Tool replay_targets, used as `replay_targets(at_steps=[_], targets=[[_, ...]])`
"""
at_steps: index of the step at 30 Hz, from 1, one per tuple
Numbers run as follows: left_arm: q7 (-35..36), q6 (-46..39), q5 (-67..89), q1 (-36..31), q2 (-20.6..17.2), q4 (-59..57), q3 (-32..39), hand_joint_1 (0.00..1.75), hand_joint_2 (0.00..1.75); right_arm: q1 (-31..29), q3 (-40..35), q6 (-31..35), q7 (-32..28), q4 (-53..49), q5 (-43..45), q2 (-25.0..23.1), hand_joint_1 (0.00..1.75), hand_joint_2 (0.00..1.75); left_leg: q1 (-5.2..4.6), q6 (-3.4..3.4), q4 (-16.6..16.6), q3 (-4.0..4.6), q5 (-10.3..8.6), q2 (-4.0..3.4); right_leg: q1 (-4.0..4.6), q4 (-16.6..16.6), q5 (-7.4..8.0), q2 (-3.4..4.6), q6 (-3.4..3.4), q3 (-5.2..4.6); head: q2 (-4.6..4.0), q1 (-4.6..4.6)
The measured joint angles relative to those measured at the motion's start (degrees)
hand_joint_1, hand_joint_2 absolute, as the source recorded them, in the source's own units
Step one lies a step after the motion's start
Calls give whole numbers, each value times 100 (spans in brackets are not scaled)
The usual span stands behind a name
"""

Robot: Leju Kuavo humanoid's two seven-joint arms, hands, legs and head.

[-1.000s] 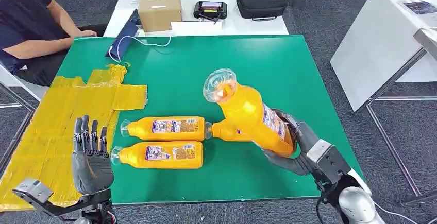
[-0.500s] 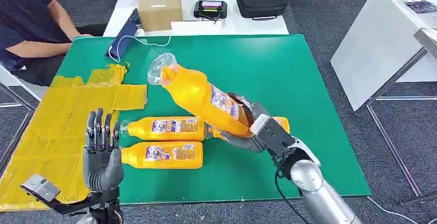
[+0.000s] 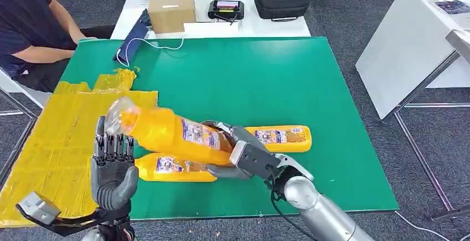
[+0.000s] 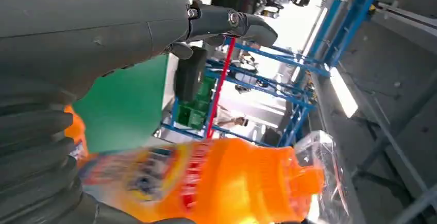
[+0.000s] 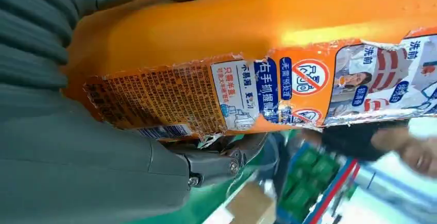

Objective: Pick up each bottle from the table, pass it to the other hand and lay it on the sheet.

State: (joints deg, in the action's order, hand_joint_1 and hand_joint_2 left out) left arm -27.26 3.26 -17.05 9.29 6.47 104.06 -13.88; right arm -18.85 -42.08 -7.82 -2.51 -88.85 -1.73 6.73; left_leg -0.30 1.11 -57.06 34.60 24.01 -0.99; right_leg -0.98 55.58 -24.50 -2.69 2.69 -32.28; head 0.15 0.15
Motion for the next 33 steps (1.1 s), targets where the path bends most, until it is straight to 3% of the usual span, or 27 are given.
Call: replay_targets(at_steps=[15,33], targets=[[-184,704,-214,-52,-155,41,-468,0,175,-300,-1049,-452,-170,-11,243,37,175,175,-1,0,0,-1,0,0,-1,0,0,0,0,0,0,0],[-531,1237,669,-167,-507,-22,-658,0,175,-388,-1248,-599,-306,101,402,98,175,175,-1,0,0,-1,0,0,-1,0,0,0,0,0,0,2]])
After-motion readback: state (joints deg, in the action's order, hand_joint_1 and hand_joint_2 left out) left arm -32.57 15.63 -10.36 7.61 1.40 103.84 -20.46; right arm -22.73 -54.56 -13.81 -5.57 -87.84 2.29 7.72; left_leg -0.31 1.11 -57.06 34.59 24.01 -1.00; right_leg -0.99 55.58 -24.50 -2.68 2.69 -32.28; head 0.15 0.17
